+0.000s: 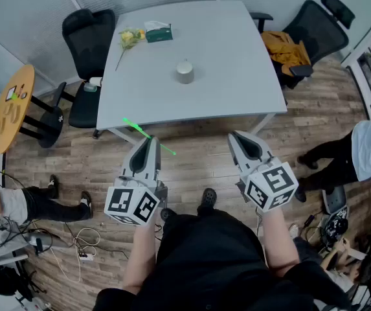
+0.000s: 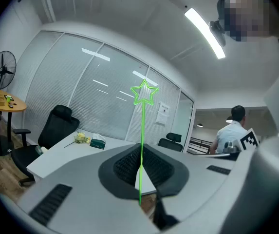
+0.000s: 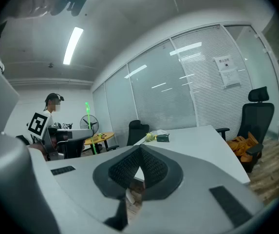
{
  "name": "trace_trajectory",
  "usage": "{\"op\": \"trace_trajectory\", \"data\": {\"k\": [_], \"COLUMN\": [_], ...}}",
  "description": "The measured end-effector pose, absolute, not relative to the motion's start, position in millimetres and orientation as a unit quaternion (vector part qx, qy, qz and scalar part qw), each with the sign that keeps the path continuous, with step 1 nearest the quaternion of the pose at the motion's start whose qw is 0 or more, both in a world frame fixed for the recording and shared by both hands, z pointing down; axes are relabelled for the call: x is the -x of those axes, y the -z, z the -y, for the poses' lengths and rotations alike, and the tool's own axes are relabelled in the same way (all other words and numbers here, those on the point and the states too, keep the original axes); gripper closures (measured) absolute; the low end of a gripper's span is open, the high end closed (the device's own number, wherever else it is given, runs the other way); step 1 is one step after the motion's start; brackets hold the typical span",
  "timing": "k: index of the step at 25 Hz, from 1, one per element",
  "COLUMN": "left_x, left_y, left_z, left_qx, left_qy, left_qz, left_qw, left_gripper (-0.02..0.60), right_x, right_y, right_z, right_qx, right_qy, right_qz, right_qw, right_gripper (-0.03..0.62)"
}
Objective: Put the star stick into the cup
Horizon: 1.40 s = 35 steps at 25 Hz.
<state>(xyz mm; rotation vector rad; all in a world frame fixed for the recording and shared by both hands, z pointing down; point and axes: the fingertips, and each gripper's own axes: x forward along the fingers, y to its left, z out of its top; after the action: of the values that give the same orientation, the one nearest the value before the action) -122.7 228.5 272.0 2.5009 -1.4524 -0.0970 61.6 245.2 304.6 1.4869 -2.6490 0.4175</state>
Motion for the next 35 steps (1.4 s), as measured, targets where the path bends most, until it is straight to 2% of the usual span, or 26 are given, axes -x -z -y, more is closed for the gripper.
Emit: {"op": "trace_trajectory", "data": {"k": [19, 35], "left_x": [94.0, 99.1], "left_y": [-272.3, -280.5], "left_z": [-235.0, -215.5], "left_qx": [-0.861, -0.861], "left_qy": [0.018, 0.004], "left_qz": [0.494, 0.493], "left_qw": [0.120, 0.127], "left_gripper": [0.574, 0.574], "right_x": [-85.1, -84.5], "right_y": [-308.6, -317.2], "right_z": [-255.7, -239.8], "right_qx": [-0.491, -0.500], "right_qy": [-0.145, -0.161], "right_qz": [0.858, 0.851], "right_qw": [0.035, 0.034], "right_gripper": [0.585, 0.585]}}
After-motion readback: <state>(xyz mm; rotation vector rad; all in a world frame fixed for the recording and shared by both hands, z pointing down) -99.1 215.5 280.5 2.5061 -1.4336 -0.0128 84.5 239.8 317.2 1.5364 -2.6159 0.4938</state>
